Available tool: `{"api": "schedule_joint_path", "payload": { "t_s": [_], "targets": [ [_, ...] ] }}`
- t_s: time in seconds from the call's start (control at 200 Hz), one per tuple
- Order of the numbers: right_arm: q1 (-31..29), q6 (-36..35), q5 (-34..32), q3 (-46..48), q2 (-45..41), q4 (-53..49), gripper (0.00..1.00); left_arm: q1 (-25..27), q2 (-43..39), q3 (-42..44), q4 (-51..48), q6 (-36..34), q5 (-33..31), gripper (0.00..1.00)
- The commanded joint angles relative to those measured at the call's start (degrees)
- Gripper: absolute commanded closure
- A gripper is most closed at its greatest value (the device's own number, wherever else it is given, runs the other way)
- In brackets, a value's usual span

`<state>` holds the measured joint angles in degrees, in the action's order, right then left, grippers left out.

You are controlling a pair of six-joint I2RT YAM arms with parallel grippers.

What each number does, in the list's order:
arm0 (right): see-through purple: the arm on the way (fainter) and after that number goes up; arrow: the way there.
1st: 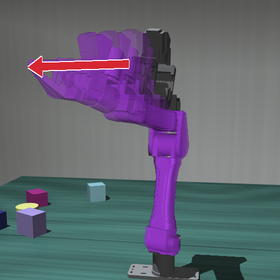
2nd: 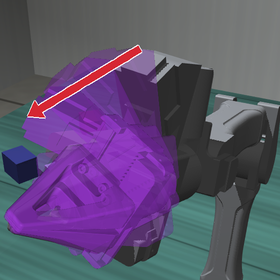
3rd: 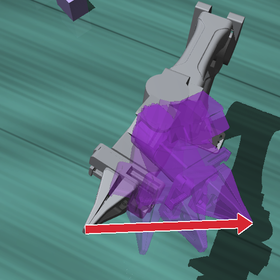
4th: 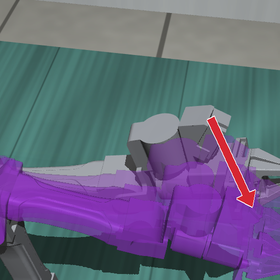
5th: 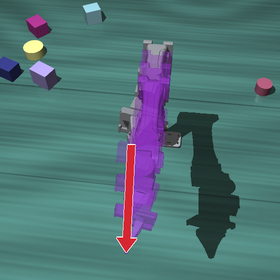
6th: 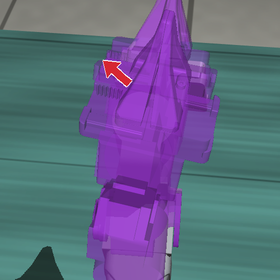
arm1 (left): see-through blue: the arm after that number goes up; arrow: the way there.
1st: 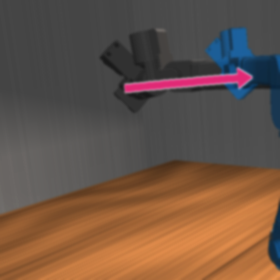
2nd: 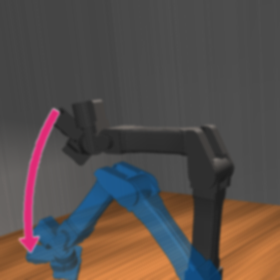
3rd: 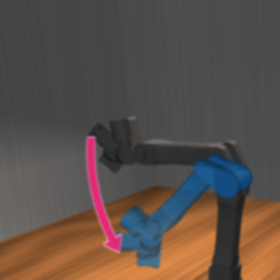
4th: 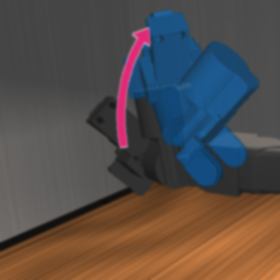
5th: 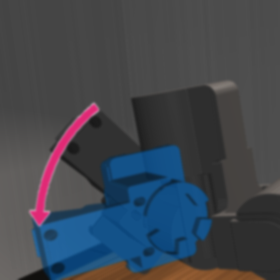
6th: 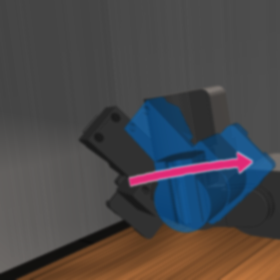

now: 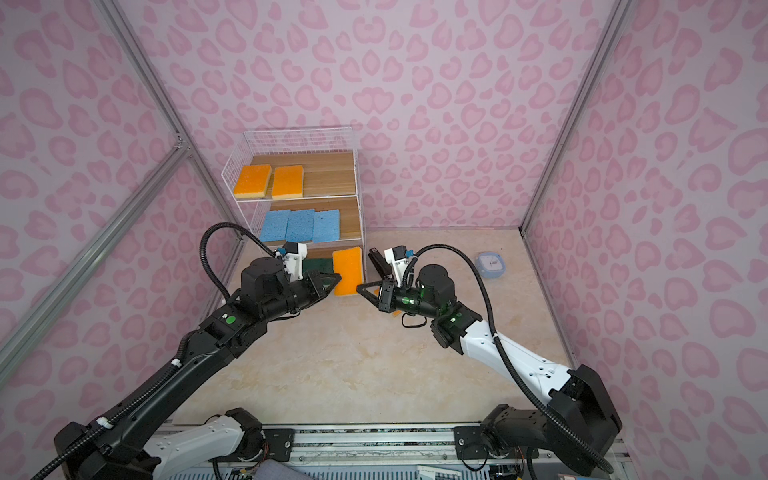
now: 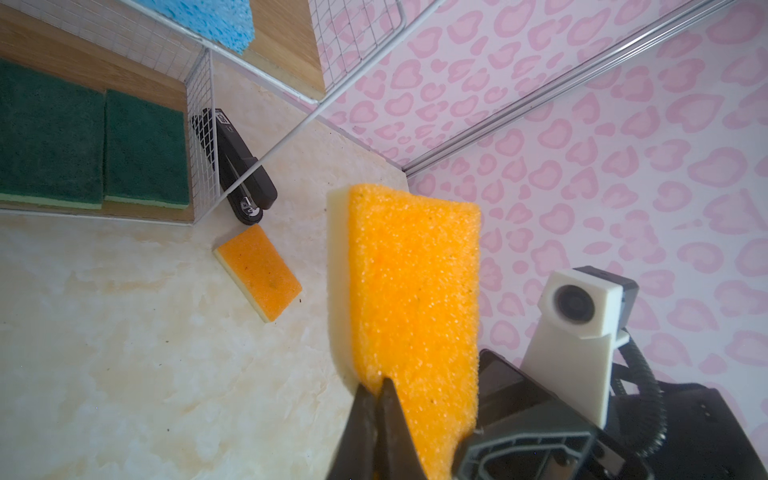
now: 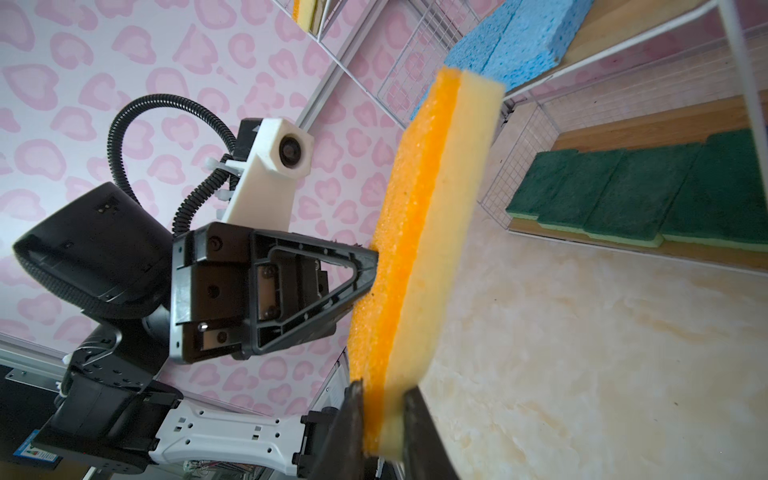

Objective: Place and organize the cleaning sponges onto the shelf
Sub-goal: 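Close the right gripper on the sponge while the left gripper releases and withdraws, then raise the orange sponge with the right gripper onto the top shelf beside the others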

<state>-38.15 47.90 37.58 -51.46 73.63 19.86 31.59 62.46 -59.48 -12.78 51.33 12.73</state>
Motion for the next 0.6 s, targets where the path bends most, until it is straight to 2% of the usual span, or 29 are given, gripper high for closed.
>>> {"api": "schedule_joint_path", "payload": {
  "t_s": [0.0, 0.03, 0.04, 0.06, 0.09, 0.27, 0.41, 0.595],
  "targets": [
    [-0.18, -1.17, -0.48, -1.71, -0.19, -0.43, 0.98, -0.39, -1.12, -1.01, 0.35, -0.51, 0.6, 0.83],
    [-0.34, -1.94, -0.81, -2.59, -0.24, -1.89, 0.98, -0.48, -1.48, -0.9, -0.06, -1.04, 0.42, 0.62],
    [-0.34, -2.33, -0.88, -2.99, -0.24, -2.23, 0.99, -0.48, -1.66, -0.85, -0.17, -1.25, 0.31, 0.46],
    [-0.47, -3.07, -1.09, -3.68, -0.19, -3.63, 0.98, -0.55, -1.99, -0.64, -0.51, -1.75, 0.0, 0.24],
    [-0.61, -4.21, -1.43, -5.08, -0.19, -5.58, 0.99, -0.57, -2.64, -0.36, -1.28, -2.44, -0.8, 0.01],
    [-1.05, -11.87, -5.99, -14.93, 0.68, -19.21, 0.99, -0.83, -9.95, 6.63, -5.35, -5.05, -8.52, 0.02],
    [-1.56, -16.02, -8.65, -23.29, 3.12, -24.46, 0.99, -0.92, -17.09, 13.68, -7.16, -5.6, -14.39, 0.02],
    [-2.68, -20.82, -10.42, -37.31, 9.67, -31.63, 1.0, -0.92, -21.53, 19.65, -8.4, -5.69, -16.36, 0.01]
  ]
}}
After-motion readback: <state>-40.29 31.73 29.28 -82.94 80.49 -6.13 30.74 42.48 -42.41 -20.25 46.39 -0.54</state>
